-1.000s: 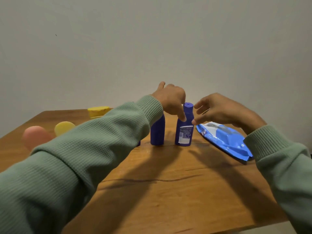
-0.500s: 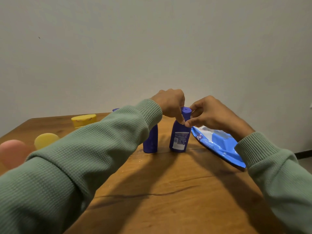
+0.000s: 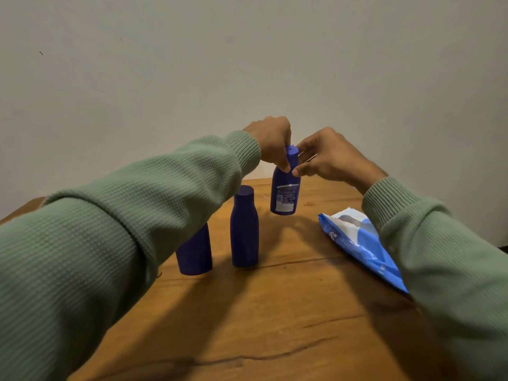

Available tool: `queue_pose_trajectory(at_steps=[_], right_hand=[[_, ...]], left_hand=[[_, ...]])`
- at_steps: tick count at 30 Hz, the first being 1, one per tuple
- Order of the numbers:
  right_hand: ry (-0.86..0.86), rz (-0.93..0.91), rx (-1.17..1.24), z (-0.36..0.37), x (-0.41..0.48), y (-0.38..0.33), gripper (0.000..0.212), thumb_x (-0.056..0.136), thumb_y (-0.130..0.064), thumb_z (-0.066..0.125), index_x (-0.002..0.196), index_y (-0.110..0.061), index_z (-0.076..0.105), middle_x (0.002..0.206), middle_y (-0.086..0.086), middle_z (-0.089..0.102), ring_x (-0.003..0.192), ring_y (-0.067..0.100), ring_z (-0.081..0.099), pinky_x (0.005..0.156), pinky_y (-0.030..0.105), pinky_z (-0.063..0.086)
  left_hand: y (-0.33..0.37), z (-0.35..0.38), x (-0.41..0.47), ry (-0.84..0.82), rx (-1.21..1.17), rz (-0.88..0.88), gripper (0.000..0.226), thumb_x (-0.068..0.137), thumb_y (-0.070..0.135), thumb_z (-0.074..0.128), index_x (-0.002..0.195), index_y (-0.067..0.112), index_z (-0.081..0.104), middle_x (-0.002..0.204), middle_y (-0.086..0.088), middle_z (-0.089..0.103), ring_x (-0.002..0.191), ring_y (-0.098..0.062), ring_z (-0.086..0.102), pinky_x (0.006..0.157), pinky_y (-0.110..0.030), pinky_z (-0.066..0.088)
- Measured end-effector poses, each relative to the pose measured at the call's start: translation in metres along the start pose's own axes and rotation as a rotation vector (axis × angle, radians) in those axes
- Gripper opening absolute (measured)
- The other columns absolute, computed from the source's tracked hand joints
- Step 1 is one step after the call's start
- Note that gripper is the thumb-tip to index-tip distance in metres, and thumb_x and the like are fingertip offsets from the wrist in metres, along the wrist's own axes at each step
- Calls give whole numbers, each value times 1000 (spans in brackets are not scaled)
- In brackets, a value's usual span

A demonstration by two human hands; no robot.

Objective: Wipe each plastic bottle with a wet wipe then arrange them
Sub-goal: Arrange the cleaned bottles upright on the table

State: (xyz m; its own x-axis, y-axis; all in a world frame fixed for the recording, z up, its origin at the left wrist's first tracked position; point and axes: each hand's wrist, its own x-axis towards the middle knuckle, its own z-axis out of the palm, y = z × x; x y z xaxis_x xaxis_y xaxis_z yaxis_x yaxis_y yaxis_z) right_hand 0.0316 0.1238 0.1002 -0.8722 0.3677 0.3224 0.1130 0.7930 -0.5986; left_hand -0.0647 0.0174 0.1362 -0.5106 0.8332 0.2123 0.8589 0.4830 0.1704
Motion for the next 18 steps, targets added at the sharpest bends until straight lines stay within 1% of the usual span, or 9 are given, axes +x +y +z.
queue_pose_trajectory(at_steps=[1, 3, 8, 12, 16, 18], right_hand=[[-15, 3, -4, 3, 5, 1, 39, 74, -10, 77, 111, -7, 66, 93, 6, 70, 76, 15, 64, 59, 22, 49], [-43, 10, -10, 11, 16, 4, 39, 77, -10, 75, 114, -7, 64, 99, 7, 69, 78, 15, 61, 57, 20, 46], [-35, 39, -20, 26, 38, 15, 41, 79, -10, 72, 118, -8, 61, 105, 6, 68, 83, 17, 59, 60, 21, 44], [-41, 57, -27, 32, 50, 20, 41, 79, -9, 71, 119, -7, 61, 105, 8, 68, 88, 19, 60, 67, 26, 48], [-59, 67, -34, 38, 55, 23, 42, 80, -7, 70, 121, -7, 60, 108, 8, 67, 88, 18, 60, 65, 23, 48], [-64, 74, -35, 41, 56, 24, 42, 81, -7, 69, 122, -7, 59, 109, 9, 67, 91, 20, 60, 69, 26, 50]], left_hand=[[-4, 1, 5, -13, 0, -12, 44, 76, 24, 81, 115, 8, 66, 107, -8, 69, 92, -21, 63, 77, -29, 49], [-12, 5, 13, -36, -2, -37, 44, 77, 23, 80, 115, 7, 66, 106, -8, 70, 91, -20, 62, 77, -30, 49], [-27, 19, 32, -37, 1, -74, 46, 77, 23, 80, 117, 7, 65, 108, -9, 70, 96, -23, 64, 86, -34, 53], [-36, 24, 43, -54, 0, -90, 45, 78, 23, 80, 118, 7, 65, 109, -9, 70, 97, -23, 64, 86, -34, 52], [-40, 28, 49, -67, 15, -94, 46, 79, 23, 79, 119, 8, 64, 111, -8, 69, 98, -21, 63, 85, -33, 50], [-41, 31, 51, -73, 17, -93, 45, 79, 23, 78, 119, 8, 64, 112, -8, 69, 93, -20, 61, 81, -31, 48]])
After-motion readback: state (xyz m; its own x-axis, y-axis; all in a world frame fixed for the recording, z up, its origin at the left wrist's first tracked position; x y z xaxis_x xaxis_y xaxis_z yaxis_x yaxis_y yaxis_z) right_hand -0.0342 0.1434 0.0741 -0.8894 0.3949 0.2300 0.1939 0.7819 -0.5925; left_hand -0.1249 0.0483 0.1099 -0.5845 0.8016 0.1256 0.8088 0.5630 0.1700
